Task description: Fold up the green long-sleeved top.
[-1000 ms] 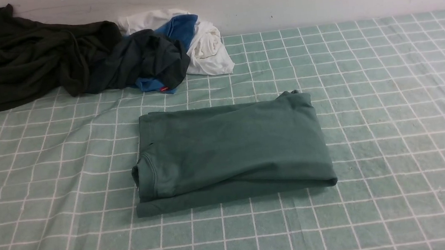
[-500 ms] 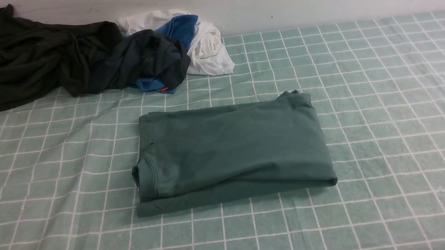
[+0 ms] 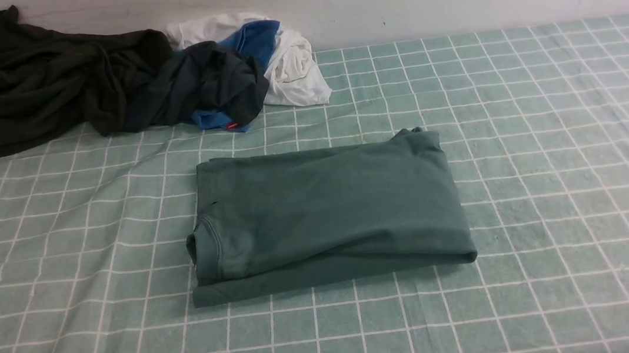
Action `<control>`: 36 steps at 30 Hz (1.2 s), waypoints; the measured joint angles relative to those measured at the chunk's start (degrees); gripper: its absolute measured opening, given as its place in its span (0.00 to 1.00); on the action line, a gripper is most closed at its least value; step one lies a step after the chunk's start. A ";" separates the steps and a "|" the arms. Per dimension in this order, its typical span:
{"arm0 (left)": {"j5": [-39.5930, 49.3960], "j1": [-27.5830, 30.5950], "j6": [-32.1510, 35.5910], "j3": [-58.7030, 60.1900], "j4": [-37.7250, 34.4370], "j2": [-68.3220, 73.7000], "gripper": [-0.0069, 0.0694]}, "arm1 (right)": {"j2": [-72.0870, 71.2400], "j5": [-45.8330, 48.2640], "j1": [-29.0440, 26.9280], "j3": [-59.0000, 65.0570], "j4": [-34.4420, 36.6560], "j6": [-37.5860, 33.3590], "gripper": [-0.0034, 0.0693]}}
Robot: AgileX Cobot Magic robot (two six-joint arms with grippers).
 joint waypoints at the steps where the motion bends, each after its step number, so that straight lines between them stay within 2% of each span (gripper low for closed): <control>1: 0.00 0.00 0.00 0.00 0.00 0.00 0.09 | 0.00 0.00 0.00 0.00 0.00 0.00 0.03; 26: -0.29 0.00 0.00 0.40 0.06 -0.43 0.09 | 0.00 0.13 0.00 0.00 0.00 0.00 0.03; 30: -4.63 0.88 0.00 2.96 -0.14 -1.80 0.09 | 0.00 0.13 0.00 0.00 0.00 0.00 0.03; 34: -19.87 7.65 0.18 12.70 -2.00 -4.79 0.09 | 0.00 0.13 0.00 0.00 0.00 0.00 0.03; 35: -20.60 7.65 0.18 13.24 -2.22 -4.93 0.09 | 0.00 0.13 0.00 0.00 0.00 0.00 0.03; 36: -25.43 10.89 0.30 16.94 -3.77 -5.60 0.09 | 0.00 0.13 0.00 0.00 0.00 0.00 0.03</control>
